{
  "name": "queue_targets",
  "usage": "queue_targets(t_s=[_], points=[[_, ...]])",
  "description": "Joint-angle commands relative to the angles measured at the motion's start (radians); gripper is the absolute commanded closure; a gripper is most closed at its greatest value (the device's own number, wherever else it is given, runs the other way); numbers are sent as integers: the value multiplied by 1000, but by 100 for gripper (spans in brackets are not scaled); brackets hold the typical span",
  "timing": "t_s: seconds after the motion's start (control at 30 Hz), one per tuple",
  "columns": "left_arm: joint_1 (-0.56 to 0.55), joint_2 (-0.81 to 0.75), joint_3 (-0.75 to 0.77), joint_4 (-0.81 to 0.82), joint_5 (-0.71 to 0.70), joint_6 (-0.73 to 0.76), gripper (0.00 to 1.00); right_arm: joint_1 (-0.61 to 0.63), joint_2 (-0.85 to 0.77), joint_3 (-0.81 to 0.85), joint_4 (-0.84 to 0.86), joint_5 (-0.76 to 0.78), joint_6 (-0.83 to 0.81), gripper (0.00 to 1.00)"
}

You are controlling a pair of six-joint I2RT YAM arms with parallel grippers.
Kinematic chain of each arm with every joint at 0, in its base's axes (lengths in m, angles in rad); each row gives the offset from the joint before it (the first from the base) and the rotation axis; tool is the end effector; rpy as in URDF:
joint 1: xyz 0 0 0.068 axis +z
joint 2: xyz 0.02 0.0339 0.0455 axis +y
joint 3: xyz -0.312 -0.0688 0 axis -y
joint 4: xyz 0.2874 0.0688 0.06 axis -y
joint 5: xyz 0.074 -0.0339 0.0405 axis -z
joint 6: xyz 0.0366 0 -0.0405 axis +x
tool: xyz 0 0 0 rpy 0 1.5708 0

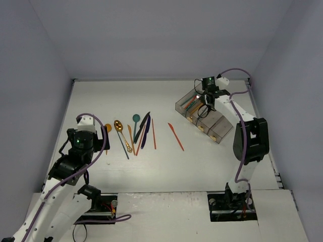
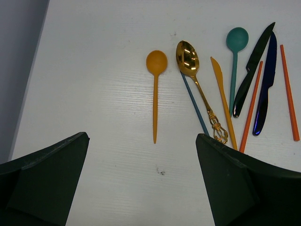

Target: Sort the eating utensils into containers

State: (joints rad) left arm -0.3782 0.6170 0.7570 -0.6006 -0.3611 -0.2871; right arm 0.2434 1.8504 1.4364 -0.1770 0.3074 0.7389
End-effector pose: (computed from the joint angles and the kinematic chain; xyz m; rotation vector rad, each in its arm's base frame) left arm 0.1337 -0.0392 0.3454 -0.1342 1.9956 -0.0596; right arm 0.4722 0.1058 0.2920 0.6940 2.0249 0.2451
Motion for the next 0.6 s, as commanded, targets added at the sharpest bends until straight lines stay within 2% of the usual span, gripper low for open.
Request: queue_targets(t_s=[0.0, 0.07, 0.17, 0.27, 0.33, 0.47, 0.57], points=[[4, 3, 18, 51, -18, 12, 3, 4, 23, 30, 17, 6, 38, 100], [4, 3, 18, 50, -18, 14, 3, 4, 35, 22, 17, 6, 34, 97], [4, 2, 17, 50, -18, 14, 3, 7, 38, 24, 17, -4, 10, 84], [4, 3, 16, 51, -16, 15, 3, 32, 11, 43, 16, 22, -60, 61], [3, 6, 17, 50, -16, 16, 3, 52, -14, 50, 16, 32, -103, 51], [4, 6, 18, 50, -15, 16, 3, 150, -71, 48, 16, 50, -240, 39], [4, 6, 18, 50, -15, 16, 3, 249, -99, 20, 16, 49, -314, 34]])
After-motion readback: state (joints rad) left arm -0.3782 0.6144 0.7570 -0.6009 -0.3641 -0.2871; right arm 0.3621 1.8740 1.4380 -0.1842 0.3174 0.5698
